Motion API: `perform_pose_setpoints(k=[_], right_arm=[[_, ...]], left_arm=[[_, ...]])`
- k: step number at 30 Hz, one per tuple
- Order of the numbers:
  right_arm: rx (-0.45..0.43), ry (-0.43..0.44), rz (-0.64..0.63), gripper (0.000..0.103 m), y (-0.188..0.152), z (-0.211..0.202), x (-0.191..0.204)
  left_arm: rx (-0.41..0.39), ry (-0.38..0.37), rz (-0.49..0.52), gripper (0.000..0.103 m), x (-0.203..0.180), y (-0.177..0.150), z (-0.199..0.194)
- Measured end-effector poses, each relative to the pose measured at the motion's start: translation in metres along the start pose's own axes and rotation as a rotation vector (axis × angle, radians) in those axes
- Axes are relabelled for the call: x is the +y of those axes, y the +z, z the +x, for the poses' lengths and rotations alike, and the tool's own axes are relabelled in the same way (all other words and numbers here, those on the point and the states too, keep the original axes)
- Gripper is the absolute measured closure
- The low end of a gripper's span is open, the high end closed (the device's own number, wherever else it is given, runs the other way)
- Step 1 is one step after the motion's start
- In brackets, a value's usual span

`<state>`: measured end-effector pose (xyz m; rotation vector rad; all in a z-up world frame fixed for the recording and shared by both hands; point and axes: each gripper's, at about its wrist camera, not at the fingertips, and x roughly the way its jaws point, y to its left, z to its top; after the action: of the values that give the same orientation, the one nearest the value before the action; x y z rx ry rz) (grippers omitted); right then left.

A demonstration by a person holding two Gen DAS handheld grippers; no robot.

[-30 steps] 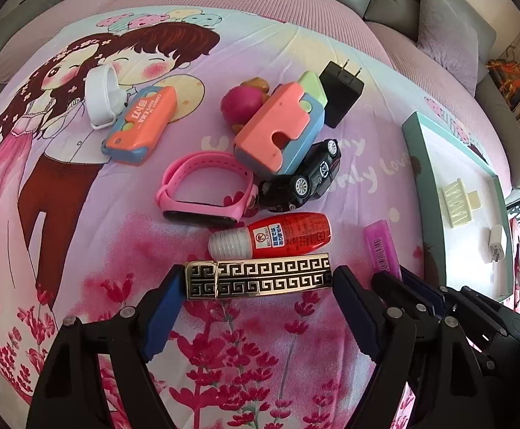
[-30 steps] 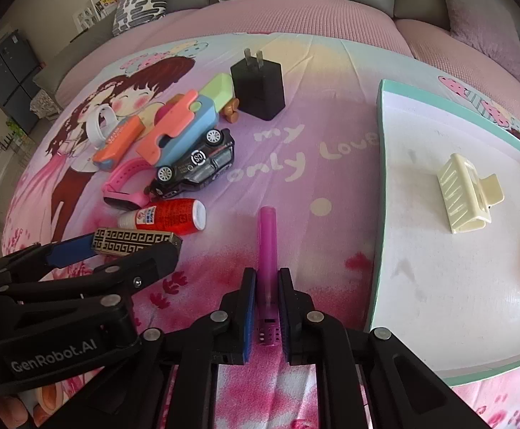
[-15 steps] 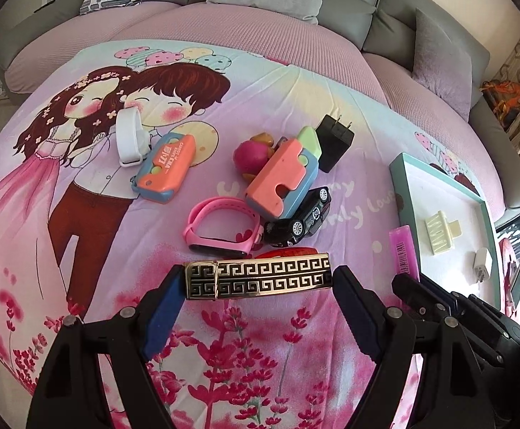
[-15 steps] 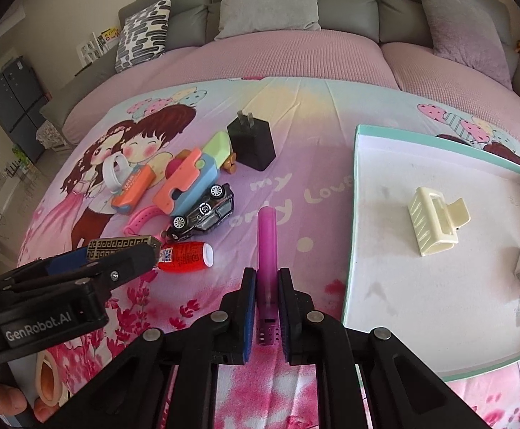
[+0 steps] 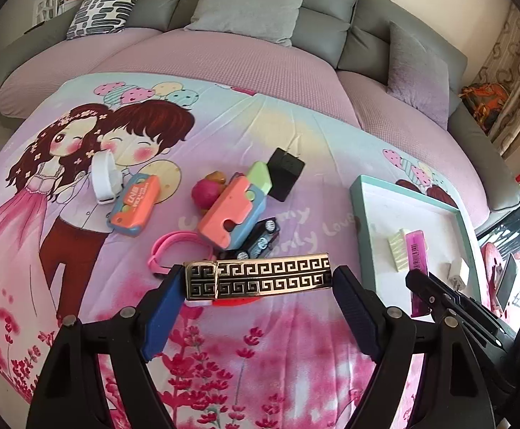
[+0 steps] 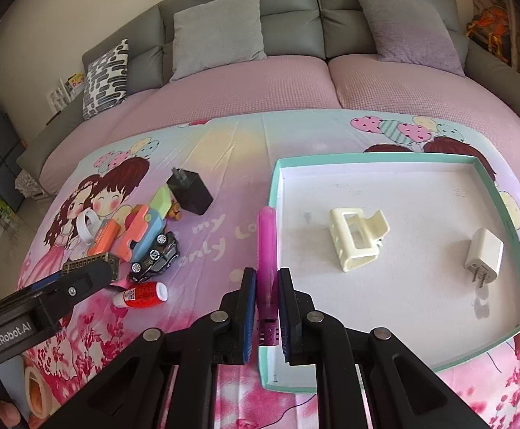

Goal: Organize rigid objects
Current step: 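Carry the pink tube with the right tool while the left tool carries the gold case to the tray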

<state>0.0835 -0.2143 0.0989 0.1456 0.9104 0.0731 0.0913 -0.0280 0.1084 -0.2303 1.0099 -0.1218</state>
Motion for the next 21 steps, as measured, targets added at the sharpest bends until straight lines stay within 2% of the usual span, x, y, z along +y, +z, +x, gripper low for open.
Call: perform_pose_setpoints(k=[12,21], right_arm=[[-0.024,-0.137,0.195,0.09,-0.003,-0.012,-0.085],[-0.018,-0.223,0.33,0.09,-0.015,-0.017,-0.142]], left_arm=[[0.055,-0.127,0.204,0.02,-0.1,0.0,0.021],[0.087,-0.209,0.22,0.02,-0.151,-0.004,0.04]])
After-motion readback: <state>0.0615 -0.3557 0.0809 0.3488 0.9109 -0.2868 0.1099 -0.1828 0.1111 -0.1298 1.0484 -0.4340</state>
